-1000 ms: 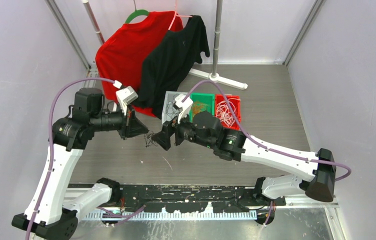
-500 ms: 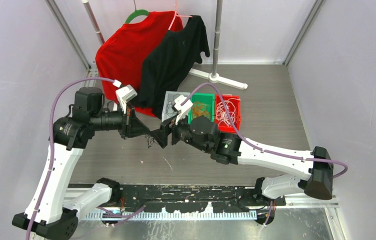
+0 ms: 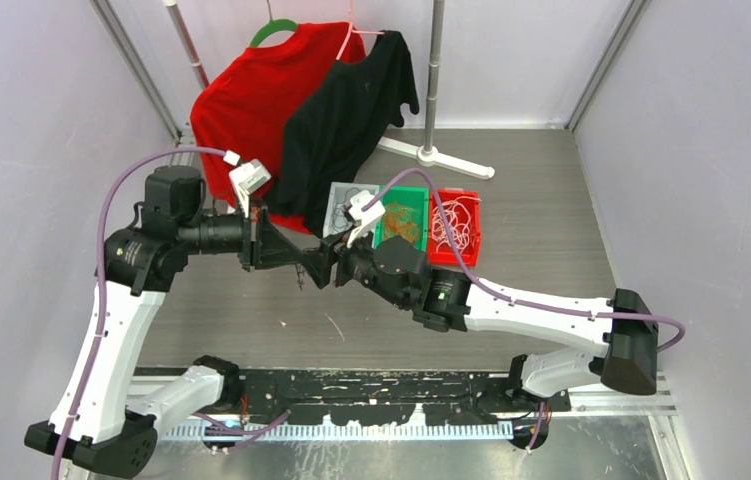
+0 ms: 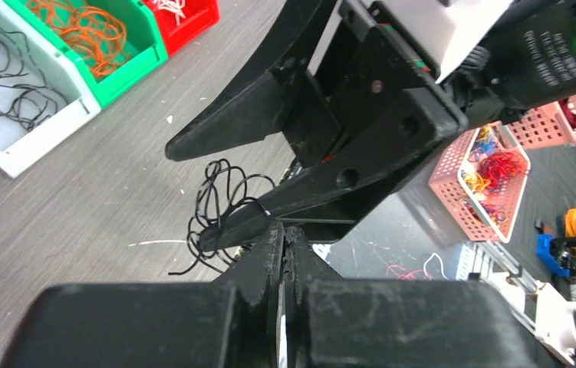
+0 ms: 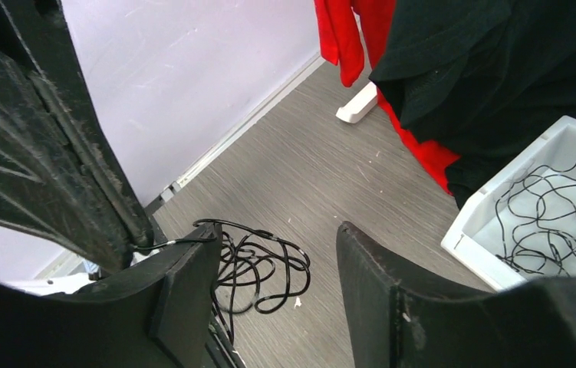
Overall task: Untangle the cables
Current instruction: Adjust the cable.
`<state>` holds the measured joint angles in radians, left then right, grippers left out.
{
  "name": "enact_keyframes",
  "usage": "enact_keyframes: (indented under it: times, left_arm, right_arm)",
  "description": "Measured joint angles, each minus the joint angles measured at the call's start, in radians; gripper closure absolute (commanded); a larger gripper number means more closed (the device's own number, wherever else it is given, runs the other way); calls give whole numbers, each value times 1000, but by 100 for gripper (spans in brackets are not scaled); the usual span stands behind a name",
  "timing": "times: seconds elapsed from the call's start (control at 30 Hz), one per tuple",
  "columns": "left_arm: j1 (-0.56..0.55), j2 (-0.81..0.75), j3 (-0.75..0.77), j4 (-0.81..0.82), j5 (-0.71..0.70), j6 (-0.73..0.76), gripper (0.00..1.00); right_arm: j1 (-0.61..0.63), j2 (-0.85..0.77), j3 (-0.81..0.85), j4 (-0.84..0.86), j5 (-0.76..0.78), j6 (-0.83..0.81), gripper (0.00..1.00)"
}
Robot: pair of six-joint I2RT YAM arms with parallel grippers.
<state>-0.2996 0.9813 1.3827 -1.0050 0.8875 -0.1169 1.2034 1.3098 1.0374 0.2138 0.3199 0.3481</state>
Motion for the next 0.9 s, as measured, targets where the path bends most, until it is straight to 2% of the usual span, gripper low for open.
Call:
enact_keyframes:
  times: [0.13,0.4,0.57,0.9]
  left_arm:
    - [0,9,9,15,38,-50,100]
    - [-2,28,82,33,120,-144,100]
    - [-2,29,132,55,160,-187,100]
    - [-2,70,269,54,194,-206,100]
  right_arm:
    - [0,3,-21,41,6,28,47]
    - [0,-7,-105,56,77,97,49]
    - [0,-41,-163,56,117,122,45]
    - [0,-123,-272,46,190,170,47]
